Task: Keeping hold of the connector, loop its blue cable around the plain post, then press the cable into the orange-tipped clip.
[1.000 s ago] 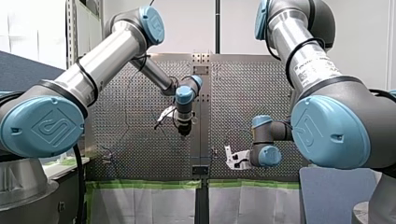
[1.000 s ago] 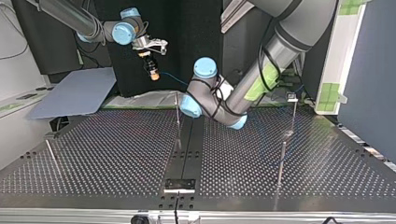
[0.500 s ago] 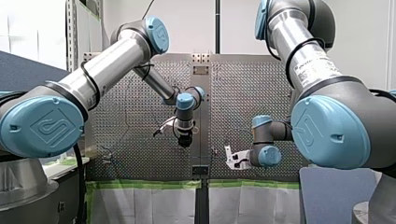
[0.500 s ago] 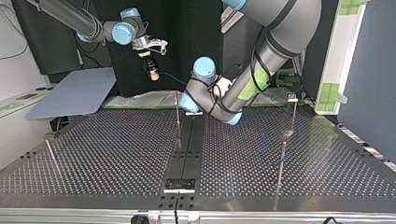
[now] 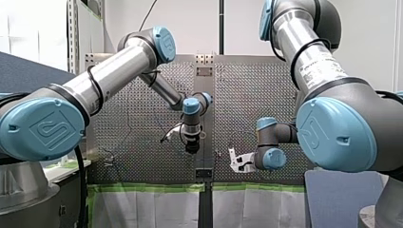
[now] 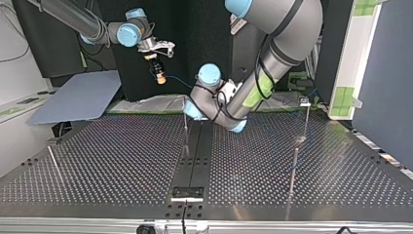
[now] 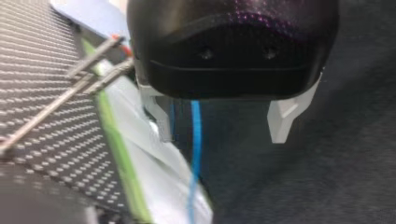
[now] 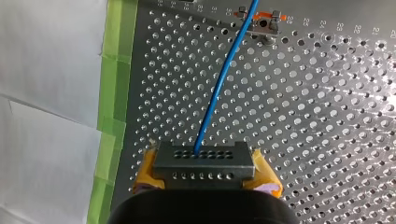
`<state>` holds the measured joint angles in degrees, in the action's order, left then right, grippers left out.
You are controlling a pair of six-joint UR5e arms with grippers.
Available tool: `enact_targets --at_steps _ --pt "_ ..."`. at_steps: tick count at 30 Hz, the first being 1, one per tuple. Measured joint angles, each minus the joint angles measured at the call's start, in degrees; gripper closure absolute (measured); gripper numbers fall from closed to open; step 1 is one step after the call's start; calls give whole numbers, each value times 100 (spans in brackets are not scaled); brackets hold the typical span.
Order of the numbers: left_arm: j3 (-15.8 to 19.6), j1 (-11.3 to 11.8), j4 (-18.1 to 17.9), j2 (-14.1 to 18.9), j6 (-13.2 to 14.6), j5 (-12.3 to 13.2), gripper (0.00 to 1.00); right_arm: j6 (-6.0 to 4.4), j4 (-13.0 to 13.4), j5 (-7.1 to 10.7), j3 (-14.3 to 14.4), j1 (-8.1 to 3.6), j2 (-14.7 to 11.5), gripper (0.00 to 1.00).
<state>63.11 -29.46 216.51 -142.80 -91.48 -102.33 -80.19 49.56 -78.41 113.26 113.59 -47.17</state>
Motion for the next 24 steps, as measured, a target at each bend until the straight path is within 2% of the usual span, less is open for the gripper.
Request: enact_targets --at_steps 7,14,24 --pt "-228 14 -263 -83 -148 -11 0 16 1 -1 0 0 -1 100" --pt "-263 8 -395 -405 -174 -54 0 27 2 -8 -2 1 -1 100" --pt "-293 109 -689 -551 -203 -81 0 54 -7 -19 0 1 -4 100"
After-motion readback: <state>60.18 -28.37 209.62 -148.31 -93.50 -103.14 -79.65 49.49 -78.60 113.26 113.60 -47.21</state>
